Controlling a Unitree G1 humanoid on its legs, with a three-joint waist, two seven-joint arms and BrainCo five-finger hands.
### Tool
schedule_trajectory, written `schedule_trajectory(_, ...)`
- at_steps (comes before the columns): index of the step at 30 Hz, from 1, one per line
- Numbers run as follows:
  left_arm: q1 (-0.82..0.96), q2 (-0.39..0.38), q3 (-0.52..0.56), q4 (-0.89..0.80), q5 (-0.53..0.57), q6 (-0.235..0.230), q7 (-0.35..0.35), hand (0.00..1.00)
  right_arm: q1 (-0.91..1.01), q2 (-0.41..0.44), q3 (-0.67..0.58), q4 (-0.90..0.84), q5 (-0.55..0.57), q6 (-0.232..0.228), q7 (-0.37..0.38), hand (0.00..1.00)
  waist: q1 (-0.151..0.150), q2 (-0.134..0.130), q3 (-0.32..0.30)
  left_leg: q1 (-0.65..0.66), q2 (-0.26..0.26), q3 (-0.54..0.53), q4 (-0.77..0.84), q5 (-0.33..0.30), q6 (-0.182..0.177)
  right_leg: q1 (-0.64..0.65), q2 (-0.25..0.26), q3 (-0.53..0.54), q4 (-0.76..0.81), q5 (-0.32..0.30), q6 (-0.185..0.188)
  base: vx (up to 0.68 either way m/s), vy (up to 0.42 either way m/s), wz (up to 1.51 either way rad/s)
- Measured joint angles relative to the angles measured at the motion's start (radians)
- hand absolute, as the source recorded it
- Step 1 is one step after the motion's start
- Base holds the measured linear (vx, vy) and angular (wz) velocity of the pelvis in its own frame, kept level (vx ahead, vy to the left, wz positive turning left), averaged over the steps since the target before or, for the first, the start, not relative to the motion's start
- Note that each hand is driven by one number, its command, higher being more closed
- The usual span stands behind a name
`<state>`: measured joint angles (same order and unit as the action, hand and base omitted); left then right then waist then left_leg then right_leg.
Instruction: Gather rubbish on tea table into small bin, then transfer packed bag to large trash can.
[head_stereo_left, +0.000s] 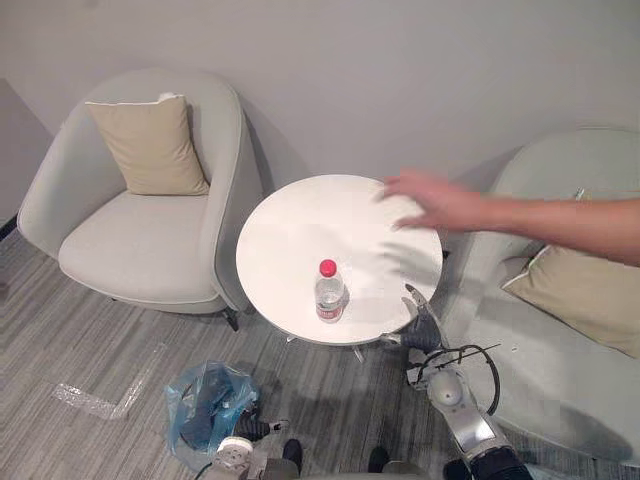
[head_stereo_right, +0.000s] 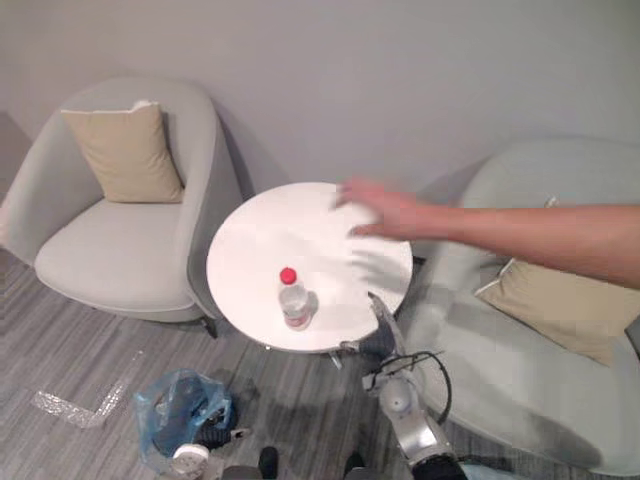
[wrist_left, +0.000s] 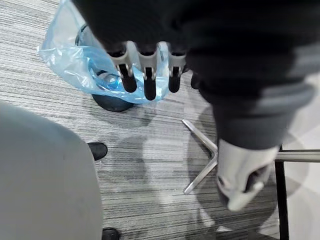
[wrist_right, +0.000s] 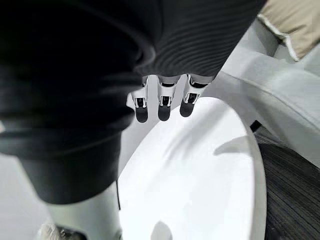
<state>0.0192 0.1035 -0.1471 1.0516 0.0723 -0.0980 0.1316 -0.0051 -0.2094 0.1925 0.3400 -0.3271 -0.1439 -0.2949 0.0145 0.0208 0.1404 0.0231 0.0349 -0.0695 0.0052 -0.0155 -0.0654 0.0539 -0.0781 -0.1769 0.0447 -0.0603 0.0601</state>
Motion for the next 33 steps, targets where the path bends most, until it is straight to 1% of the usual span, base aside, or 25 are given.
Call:
schedule_trajectory(5, 0.0, 0.001, -0.006, -0.002, 0.006, 0.0, 0.0, 0.0, 0.001, 0.003, -0.011, 0.0, 0.016, 0.0, 0.003, 0.0, 0.0, 0.0, 0.0, 0.003, 0.003, 0.001, -0.027, 0.013, -0.001, -0.009, 0.002, 0.0, 0.001, 0.0, 0.0, -0.03, -0.004, 0.01)
schedule_trajectory(7, 0.0, 0.002, -0.01, -0.004, 0.006, 0.0, -0.002, 0.0, -0.007, -0.005, -0.009, 0.001, 0.016, 0.0, 0.016, 0.0, 0.0, 0.0, -0.003, -0.007, 0.003, 0.0, -0.038, 0.021, -0.001, -0.025, 0.002, 0.001, 0.002, 0.002, -0.002, 0.0, 0.0, 0.0)
schedule_trajectory(9, 0.0, 0.004, -0.02, -0.006, 0.006, -0.001, -0.002, 0.0, -0.03, -0.03, 0.021, 0.024, 0.016, 0.0, 0.024, 0.0, 0.001, 0.0, -0.003, -0.008, 0.002, -0.001, -0.037, 0.022, -0.001, -0.026, 0.001, 0.0, 0.002, 0.002, -0.002, 0.02, 0.0, 0.0)
schedule_trajectory(14, 0.0, 0.009, -0.039, -0.019, 0.006, -0.003, -0.002, 0.0, -0.099, -0.047, 0.058, 0.07, 0.015, 0.0, 0.04, 0.0, 0.003, 0.001, 0.002, -0.03, -0.002, -0.025, -0.036, 0.023, -0.002, -0.037, -0.001, -0.02, -0.001, 0.002, -0.002, 0.02, -0.006, 0.12)
schedule_trajectory(16, -0.004, 0.006, -0.04, -0.023, 0.005, -0.005, -0.002, 0.0, -0.128, -0.051, 0.069, 0.08, 0.015, 0.001, 0.041, 0.0, 0.021, 0.006, 0.011, -0.043, -0.006, -0.042, -0.03, 0.023, -0.002, -0.037, -0.003, -0.038, -0.002, 0.002, -0.002, 0.02, -0.002, 0.22)
schedule_trajectory(20, -0.008, 0.001, -0.041, -0.041, 0.004, -0.006, -0.001, 0.0, -0.194, -0.058, 0.095, 0.116, 0.016, 0.004, 0.039, 0.0, 0.031, 0.017, 0.029, -0.079, -0.017, -0.079, -0.019, 0.03, 0.0, -0.047, -0.012, -0.077, -0.002, 0.0, -0.002, -0.01, 0.003, 0.32)
schedule_trajectory(21, -0.011, -0.001, -0.041, -0.048, 0.002, -0.008, -0.001, 0.0, -0.216, -0.058, 0.095, 0.121, 0.018, 0.006, 0.037, 0.0, 0.039, 0.021, 0.038, -0.094, -0.019, -0.089, -0.019, 0.037, -0.001, -0.057, -0.014, -0.089, -0.001, 0.0, -0.002, -0.02, 0.004, 0.25)
schedule_trajectory(23, -0.02, -0.002, -0.041, -0.06, 0.0, -0.009, 0.0, 0.0, -0.253, -0.057, 0.097, 0.141, 0.025, 0.006, 0.032, 0.0, 0.045, 0.026, 0.065, -0.099, -0.024, -0.108, -0.019, 0.044, -0.001, -0.055, -0.017, -0.102, 0.002, -0.001, -0.001, -0.04, 0.003, 0.31)
schedule_trajectory(25, -0.025, -0.002, -0.042, -0.061, -0.005, -0.013, 0.0, 0.0, -0.279, -0.056, 0.098, 0.154, 0.034, 0.008, 0.021, 0.0, 0.046, 0.031, 0.079, -0.115, -0.029, -0.129, -0.019, 0.051, 0.0, -0.059, -0.021, -0.127, 0.004, -0.003, 0.0, -0.05, 0.004, 0.36)
schedule_trajectory(27, -0.03, -0.001, -0.041, -0.068, -0.017, -0.022, 0.001, 0.0, -0.307, -0.045, 0.099, 0.158, 0.054, 0.009, 0.012, 0.0, 0.054, 0.032, 0.093, -0.134, -0.031, -0.142, -0.019, 0.058, -0.001, -0.075, -0.024, -0.14, 0.013, -0.006, 0.001, -0.02, 0.008, 0.21)
schedule_trajectory(30, -0.037, -0.001, -0.042, -0.07, -0.017, -0.022, 0.002, 0.0, -0.333, -0.023, 0.108, 0.159, 0.056, 0.012, 0.005, 0.0, 0.061, 0.034, 0.101, -0.147, -0.036, -0.154, -0.015, 0.06, -0.001, -0.089, -0.028, -0.147, 0.029, -0.015, -0.003, -0.01, 0.01, 0.11)
schedule_trajectory(33, -0.043, -0.002, -0.042, -0.076, -0.018, -0.023, 0.003, 0.0, -0.358, -0.024, 0.125, 0.159, 0.061, 0.014, -0.001, 0.0, 0.067, 0.037, 0.115, -0.162, -0.04, -0.167, -0.002, 0.059, -0.001, -0.092, -0.029, -0.159, 0.03, -0.017, -0.004, 0.0, 0.006, 0.14)
